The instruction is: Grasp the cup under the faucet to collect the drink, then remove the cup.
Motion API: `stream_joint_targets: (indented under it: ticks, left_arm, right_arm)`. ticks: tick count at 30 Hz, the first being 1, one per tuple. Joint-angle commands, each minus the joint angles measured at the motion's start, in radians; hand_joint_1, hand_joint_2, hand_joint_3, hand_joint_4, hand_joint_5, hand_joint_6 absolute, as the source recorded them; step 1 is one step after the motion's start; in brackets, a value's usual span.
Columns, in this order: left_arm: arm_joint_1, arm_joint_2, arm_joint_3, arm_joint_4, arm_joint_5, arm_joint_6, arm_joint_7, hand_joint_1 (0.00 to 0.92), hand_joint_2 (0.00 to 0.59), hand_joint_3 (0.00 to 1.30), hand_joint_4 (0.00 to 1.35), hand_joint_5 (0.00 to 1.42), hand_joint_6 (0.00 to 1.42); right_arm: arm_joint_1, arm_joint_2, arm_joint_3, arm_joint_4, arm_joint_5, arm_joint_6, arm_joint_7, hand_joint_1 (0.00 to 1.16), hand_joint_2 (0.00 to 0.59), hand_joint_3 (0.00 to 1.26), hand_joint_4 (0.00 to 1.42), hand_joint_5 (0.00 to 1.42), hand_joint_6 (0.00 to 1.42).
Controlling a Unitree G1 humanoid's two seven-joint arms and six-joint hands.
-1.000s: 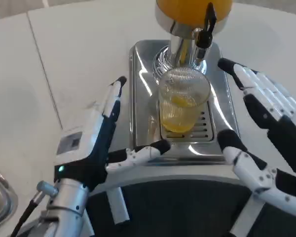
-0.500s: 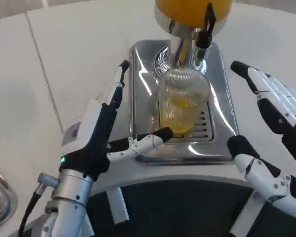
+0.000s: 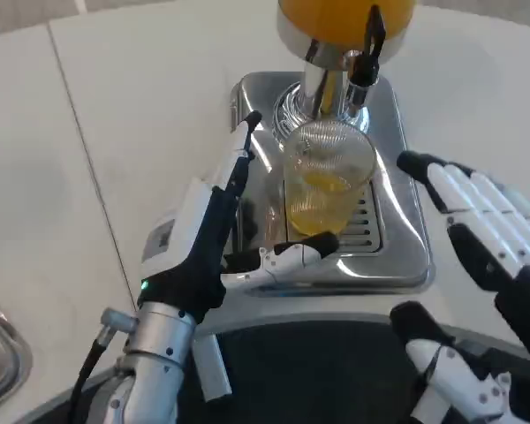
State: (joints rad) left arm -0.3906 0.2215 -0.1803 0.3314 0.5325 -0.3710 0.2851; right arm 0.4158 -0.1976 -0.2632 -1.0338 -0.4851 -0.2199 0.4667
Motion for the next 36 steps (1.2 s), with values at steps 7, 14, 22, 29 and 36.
stream_joint_targets:
  ticks: [7, 14, 22, 29, 36]
  left_arm:
    - [-0.094, -0.042, -0.038, 0.151, 0.022, -0.040, 0.071, 0.404, 0.039, 0.00, 0.00, 0.20, 0.21]
    - [-0.147, -0.058, -0.045, 0.245, 0.011, -0.059, 0.096, 0.405, 0.039, 0.00, 0.00, 0.23, 0.23]
    - [-0.168, -0.081, -0.061, 0.288, 0.018, -0.072, 0.116, 0.410, 0.042, 0.00, 0.00, 0.26, 0.26]
    - [-0.201, -0.107, -0.079, 0.337, 0.019, -0.081, 0.142, 0.411, 0.042, 0.00, 0.00, 0.27, 0.26]
    - [-0.222, -0.118, -0.100, 0.348, 0.045, -0.066, 0.188, 0.411, 0.048, 0.00, 0.03, 0.29, 0.28]
  right_arm:
    - [0.068, 0.052, -0.009, -0.013, 0.007, -0.065, 0.025, 0.20, 0.482, 0.00, 0.00, 0.00, 0.00]
    - [0.067, 0.070, -0.025, -0.013, 0.014, -0.073, 0.041, 0.21, 0.482, 0.00, 0.00, 0.00, 0.00]
    - [0.048, 0.089, -0.017, -0.013, 0.010, -0.056, 0.061, 0.21, 0.482, 0.00, 0.00, 0.00, 0.00]
    - [0.039, 0.114, -0.017, -0.013, 0.001, -0.059, 0.085, 0.22, 0.482, 0.00, 0.00, 0.00, 0.00]
    - [0.022, 0.141, -0.010, -0.013, -0.009, -0.041, 0.104, 0.22, 0.482, 0.00, 0.00, 0.00, 0.00]
